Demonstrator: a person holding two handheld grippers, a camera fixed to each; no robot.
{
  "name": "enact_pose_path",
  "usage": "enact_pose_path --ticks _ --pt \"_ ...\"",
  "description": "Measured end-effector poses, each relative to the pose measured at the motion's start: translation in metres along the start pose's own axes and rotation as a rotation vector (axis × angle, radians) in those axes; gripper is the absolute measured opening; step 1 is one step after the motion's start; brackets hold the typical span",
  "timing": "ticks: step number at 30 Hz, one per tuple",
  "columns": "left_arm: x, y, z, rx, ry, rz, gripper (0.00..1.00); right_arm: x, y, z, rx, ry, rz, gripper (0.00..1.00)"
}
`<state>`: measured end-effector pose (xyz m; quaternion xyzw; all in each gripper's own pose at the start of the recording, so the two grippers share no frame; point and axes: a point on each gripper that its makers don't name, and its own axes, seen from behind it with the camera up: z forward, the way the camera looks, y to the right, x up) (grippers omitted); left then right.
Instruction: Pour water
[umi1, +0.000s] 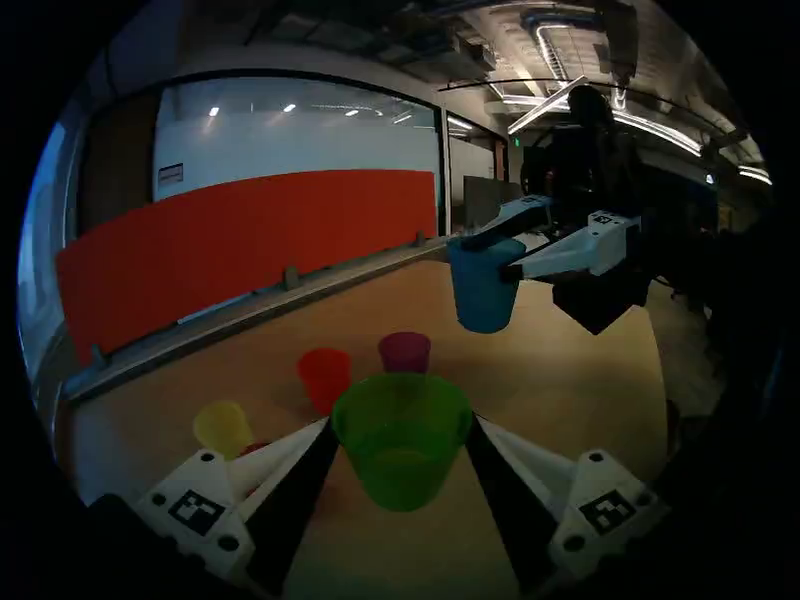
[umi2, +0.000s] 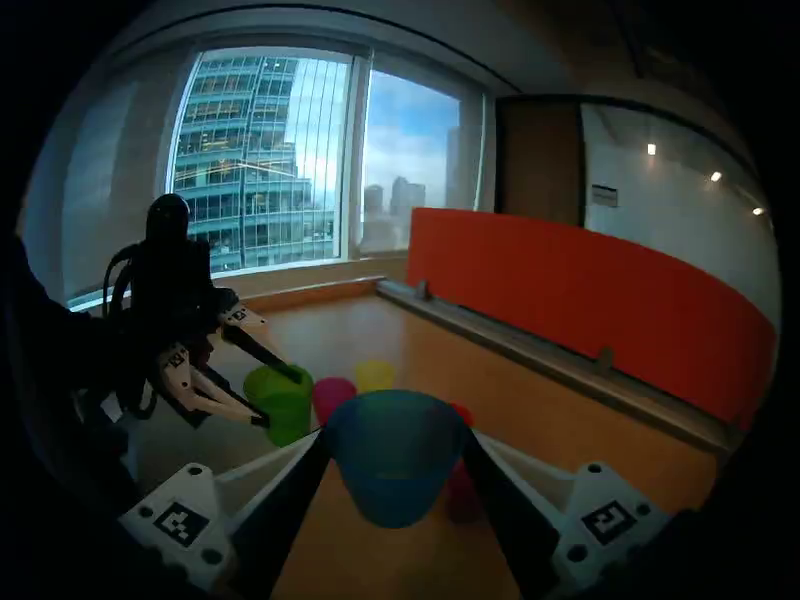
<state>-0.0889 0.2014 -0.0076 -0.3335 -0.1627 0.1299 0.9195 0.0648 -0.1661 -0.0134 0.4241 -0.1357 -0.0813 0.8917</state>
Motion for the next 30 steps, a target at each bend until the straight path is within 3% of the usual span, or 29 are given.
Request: enact_pose_path --ticks 9,30 --pt "-0.019 0.003 0.004 -0.016 -0.068 0.019 0.87 -0.023 -0.001 0.006 0.024 -0.056 0.012 0.95" --pt "-0.071 0.009 0.012 -0.072 -0.231 0.076 0.88 -0.085 -0.009 0.021 0.058 -0.227 -0.021 0.95"
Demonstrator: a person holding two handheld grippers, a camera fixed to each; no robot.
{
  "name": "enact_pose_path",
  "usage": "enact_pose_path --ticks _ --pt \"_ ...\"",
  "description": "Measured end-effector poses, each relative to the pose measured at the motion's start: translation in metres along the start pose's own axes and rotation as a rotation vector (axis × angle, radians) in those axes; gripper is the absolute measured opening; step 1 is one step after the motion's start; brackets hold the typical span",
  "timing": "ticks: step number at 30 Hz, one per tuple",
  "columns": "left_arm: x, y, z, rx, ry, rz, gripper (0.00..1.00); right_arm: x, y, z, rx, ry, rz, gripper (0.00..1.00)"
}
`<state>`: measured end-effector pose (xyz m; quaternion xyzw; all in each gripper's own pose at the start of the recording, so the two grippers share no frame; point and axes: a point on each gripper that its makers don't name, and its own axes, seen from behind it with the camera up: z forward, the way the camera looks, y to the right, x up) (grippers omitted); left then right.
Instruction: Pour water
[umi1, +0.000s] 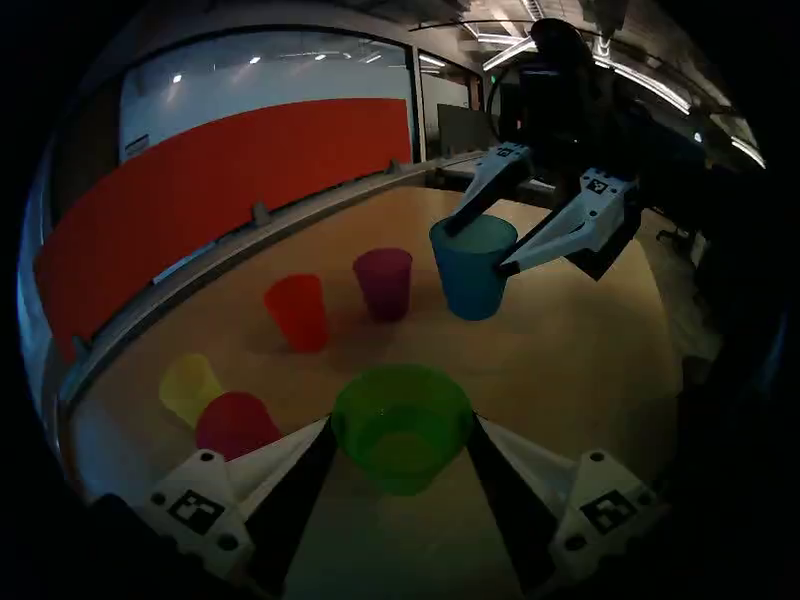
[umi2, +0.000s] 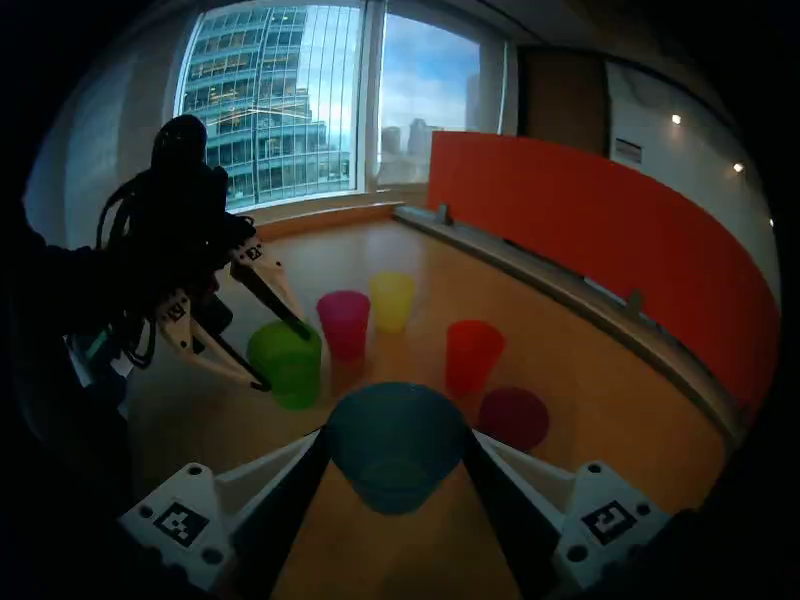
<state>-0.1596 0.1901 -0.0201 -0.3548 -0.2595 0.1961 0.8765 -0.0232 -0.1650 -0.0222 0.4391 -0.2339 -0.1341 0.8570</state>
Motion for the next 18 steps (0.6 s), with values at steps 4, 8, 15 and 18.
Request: enact_pose_path --ticks 4,8,15,18 --pt "-0.006 0.0 0.003 -0.003 -0.016 0.003 0.88 -0.011 -0.002 0.004 0.003 -0.028 -0.002 0.95" --pt "-0.012 -0.001 0.006 -0.007 -0.028 0.001 0.88 -0.022 -0.005 0.009 0.01 -0.053 -0.002 0.95" --pt "-0.02 0.0 0.01 -0.018 -0.044 0.001 0.88 -0.039 -0.01 0.014 0.019 -0.09 -0.003 0.95" --pt "-0.023 0.001 0.011 -0.022 -0.05 0.0 0.88 -0.045 -0.012 0.016 0.024 -0.099 0.001 0.95"
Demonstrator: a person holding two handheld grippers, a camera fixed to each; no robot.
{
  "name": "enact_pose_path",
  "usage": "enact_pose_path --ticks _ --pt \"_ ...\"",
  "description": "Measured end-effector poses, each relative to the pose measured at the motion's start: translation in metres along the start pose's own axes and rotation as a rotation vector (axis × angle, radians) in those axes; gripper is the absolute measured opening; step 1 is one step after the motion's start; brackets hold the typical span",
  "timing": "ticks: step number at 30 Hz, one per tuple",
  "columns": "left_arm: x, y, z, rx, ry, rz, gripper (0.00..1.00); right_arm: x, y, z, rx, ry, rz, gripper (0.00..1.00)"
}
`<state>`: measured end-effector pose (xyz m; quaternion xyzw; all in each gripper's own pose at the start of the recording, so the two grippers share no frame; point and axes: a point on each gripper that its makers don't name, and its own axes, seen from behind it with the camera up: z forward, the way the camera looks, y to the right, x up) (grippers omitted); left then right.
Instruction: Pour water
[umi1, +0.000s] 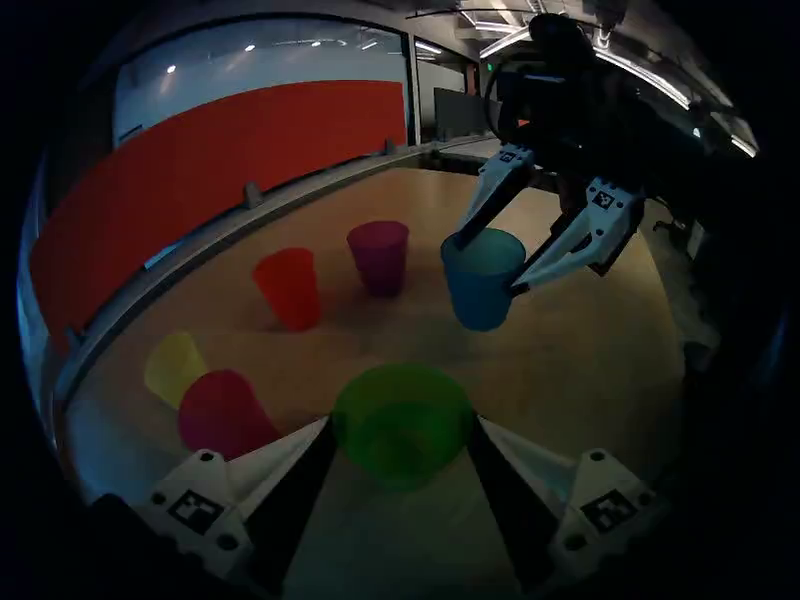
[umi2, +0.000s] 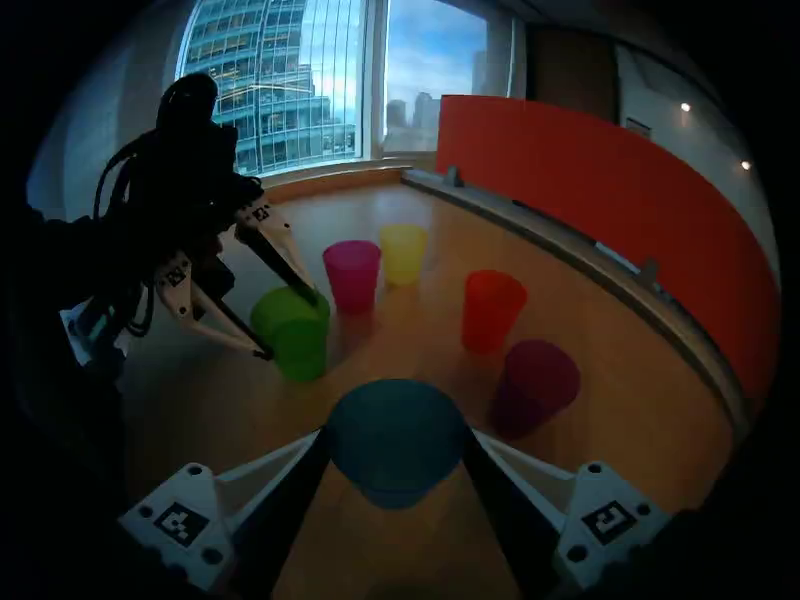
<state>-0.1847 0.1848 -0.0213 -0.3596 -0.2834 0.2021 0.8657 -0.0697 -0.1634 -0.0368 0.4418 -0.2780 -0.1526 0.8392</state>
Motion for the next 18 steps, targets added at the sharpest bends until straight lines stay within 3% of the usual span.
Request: enact_pose_path --ticks 18 --pt "-0.007 -0.001 0.002 -0.008 0.003 -0.02 0.89 -0.012 -0.004 0.005 0.006 -0.018 0.019 0.95"
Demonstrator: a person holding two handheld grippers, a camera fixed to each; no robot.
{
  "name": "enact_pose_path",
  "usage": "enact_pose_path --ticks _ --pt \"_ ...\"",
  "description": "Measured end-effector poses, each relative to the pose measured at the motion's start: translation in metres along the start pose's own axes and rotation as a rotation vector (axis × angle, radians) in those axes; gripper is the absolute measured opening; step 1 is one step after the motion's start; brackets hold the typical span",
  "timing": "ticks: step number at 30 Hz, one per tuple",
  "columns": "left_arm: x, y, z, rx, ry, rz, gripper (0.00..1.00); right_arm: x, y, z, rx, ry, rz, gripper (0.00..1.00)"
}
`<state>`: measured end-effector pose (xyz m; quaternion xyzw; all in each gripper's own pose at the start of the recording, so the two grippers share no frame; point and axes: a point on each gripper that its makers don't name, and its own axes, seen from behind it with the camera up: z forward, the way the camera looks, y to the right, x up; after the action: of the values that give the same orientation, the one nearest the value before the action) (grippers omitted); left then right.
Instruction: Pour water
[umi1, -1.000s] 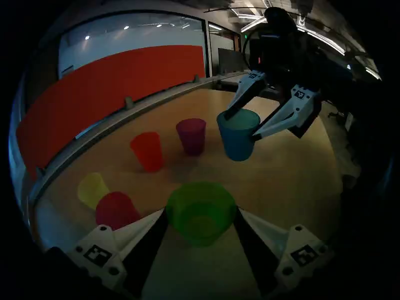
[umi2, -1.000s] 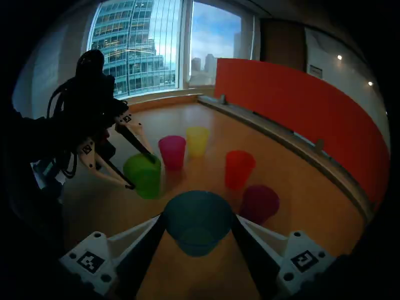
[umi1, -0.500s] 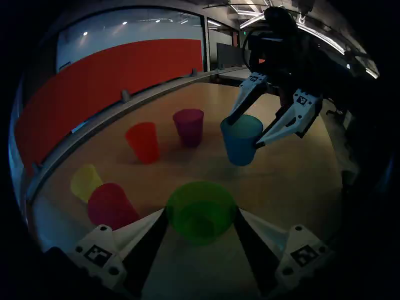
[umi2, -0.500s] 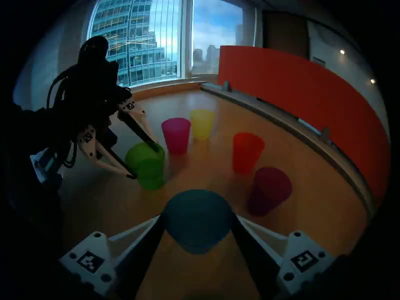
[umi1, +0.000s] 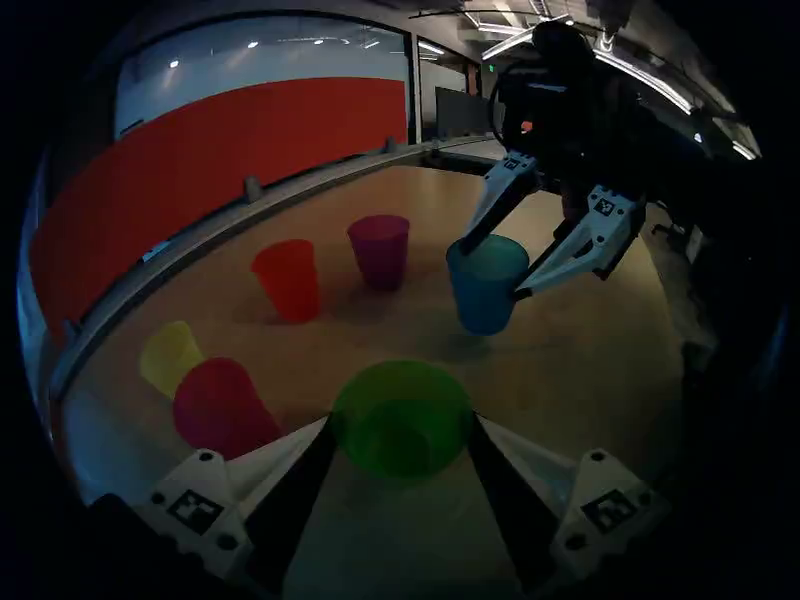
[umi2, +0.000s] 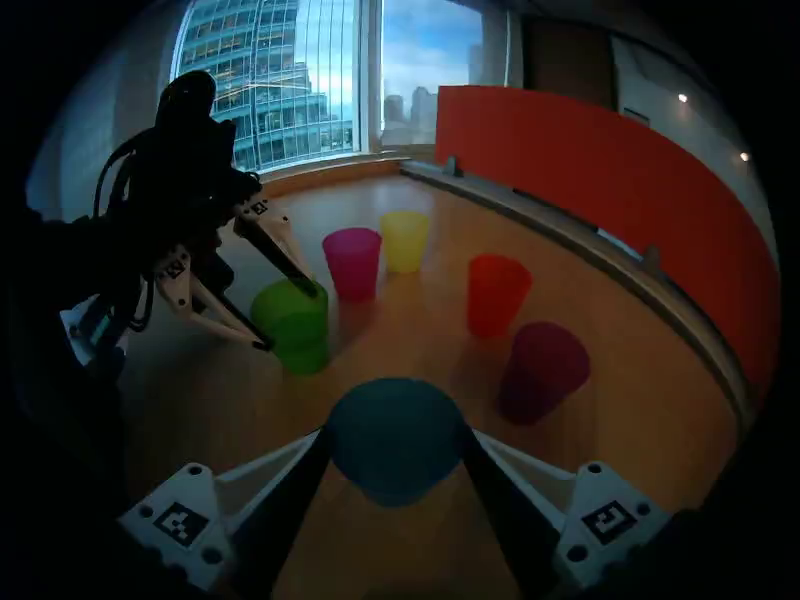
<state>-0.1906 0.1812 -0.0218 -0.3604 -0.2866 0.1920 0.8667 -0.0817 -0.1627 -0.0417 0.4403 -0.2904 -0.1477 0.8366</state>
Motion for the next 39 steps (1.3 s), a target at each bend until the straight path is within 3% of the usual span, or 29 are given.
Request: enact_pose_path --ticks 12,16,39 --pt "-0.004 0.001 -0.003 -0.008 0.009 -0.014 0.9 -0.004 -0.001 0.001 -0.005 -0.005 -0.005 0.95" --pt "-0.004 0.001 -0.003 -0.006 0.007 -0.017 0.99 -0.003 -0.002 0.001 -0.004 -0.004 -0.006 0.95" --pt "-0.03 -0.004 -0.012 0.026 -0.026 -0.037 0.99 -0.015 -0.009 0.003 -0.002 -0.013 0.008 0.95"
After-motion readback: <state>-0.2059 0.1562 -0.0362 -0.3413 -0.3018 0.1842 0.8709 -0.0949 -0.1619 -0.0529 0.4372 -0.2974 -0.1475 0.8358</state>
